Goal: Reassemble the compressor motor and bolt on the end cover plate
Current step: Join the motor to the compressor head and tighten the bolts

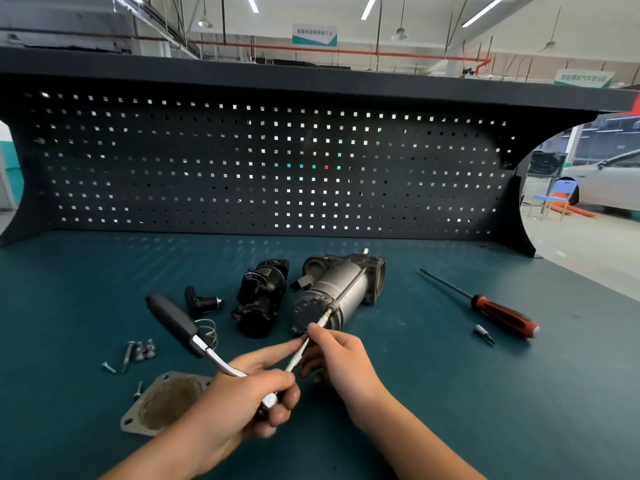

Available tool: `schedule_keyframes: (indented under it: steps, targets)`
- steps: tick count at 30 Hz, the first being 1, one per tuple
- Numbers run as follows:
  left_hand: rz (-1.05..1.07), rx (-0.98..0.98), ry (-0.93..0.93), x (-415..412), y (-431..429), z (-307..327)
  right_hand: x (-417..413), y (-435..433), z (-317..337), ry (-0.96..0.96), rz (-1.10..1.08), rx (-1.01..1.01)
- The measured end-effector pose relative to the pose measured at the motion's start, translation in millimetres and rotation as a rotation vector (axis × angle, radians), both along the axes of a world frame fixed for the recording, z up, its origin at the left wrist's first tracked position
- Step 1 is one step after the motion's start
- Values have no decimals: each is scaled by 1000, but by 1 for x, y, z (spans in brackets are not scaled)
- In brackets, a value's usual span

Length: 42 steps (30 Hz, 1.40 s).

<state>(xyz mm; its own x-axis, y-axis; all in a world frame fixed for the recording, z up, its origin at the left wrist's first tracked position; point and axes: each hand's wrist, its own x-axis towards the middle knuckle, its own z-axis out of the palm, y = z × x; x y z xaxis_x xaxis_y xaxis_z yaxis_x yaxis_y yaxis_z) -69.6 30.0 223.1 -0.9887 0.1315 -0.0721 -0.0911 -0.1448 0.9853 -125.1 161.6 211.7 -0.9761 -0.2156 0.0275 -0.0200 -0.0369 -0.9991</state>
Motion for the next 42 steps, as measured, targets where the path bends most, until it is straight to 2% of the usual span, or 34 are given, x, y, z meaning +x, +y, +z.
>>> schedule_keyframes:
  steps: [6,12,17,21,26,28,29,31,32,33,36,38,42]
  targets:
    - [34,94,-54,-1,3,-4,-2,4,-5,35,-68,59]
    - [-14,94,-14,1,-1,-4,-16,18,-12,144,-506,57]
    - [-99,41,33,6,2,-9,-36,36,-24,279,-359,467]
    - [-128,-45,60,3,1,-9,-48,36,-29,315,-238,542]
    - [-108,-86,37,4,-2,-8,-57,28,-26,483,-239,720]
    - [-80,-230,80,2,-4,-7,-59,26,-23,530,-245,738]
    - [-55,-447,150,0,-5,-10,-60,25,-22,540,-235,746]
    - [19,-1018,420,0,-11,-17,-60,25,-23,533,-206,747]
    - [39,-1137,485,0,-11,-15,-61,25,-23,527,-197,741]
    - [49,-1126,515,0,-11,-16,-61,26,-24,525,-193,738]
    - [27,-904,494,-3,-11,-11,-64,27,-24,527,-186,739]
    - [7,-794,385,-5,-11,-12,-64,28,-25,522,-179,744]
    - [-62,-334,109,-2,-3,-9,-65,28,-26,522,-178,734]
